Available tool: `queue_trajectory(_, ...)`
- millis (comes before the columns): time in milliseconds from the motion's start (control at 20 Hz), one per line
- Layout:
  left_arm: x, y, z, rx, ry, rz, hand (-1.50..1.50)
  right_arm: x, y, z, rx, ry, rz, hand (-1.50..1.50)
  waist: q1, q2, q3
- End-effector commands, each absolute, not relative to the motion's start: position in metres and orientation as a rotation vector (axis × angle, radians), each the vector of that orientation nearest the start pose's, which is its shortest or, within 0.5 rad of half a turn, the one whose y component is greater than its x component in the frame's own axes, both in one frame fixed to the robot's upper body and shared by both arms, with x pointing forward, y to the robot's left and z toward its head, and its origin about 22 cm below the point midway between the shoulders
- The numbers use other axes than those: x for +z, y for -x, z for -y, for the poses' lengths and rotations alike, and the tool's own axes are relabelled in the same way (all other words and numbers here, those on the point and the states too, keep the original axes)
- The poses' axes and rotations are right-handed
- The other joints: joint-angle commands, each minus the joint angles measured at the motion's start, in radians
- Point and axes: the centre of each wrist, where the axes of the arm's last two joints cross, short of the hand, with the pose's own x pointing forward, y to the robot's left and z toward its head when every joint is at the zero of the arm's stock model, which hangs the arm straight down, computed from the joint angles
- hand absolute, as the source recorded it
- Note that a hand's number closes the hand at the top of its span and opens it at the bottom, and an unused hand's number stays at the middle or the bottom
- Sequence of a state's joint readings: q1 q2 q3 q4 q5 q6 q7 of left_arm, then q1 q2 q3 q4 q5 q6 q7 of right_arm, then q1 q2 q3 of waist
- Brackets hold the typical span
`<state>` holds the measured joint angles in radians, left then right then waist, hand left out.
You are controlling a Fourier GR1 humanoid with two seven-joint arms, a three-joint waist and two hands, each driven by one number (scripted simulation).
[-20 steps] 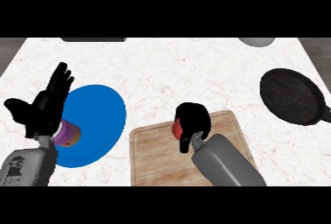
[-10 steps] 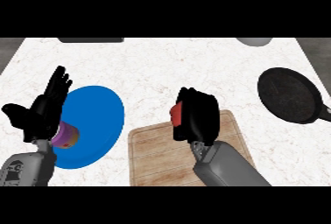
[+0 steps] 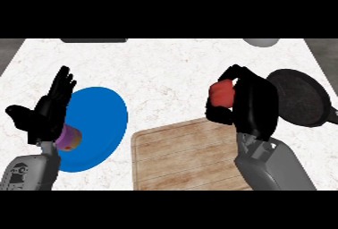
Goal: Pick the bell pepper from the cutting board and place it in the pan
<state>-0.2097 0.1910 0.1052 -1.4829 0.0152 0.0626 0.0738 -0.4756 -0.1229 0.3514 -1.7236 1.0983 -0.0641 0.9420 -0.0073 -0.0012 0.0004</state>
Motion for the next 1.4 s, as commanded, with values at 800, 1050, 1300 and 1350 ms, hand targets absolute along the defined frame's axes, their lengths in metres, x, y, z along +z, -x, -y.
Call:
queue_trajectory(800,0.048,-0.299,-0.269,-0.061,-0.187,1.625,0.00,0.084,-0.342,0.394,0.316,1.440,1.229,1.50,0.024,0.010,0.001)
queue_trajectory(1050,0.054,-0.311,-0.261,-0.080,-0.146,1.625,0.00,0.078,-0.363,0.428,0.238,1.413,1.219,1.50,0.049,0.020,0.003)
queue_trajectory(1300,0.057,-0.305,-0.262,-0.074,-0.150,1.650,0.00,0.033,-0.349,0.440,0.278,1.401,1.197,1.50,0.062,0.021,0.005)
queue_trajectory(1350,0.067,-0.307,-0.269,-0.077,-0.163,1.655,0.00,0.054,-0.351,0.450,0.135,1.273,1.280,1.50,0.058,0.019,0.007)
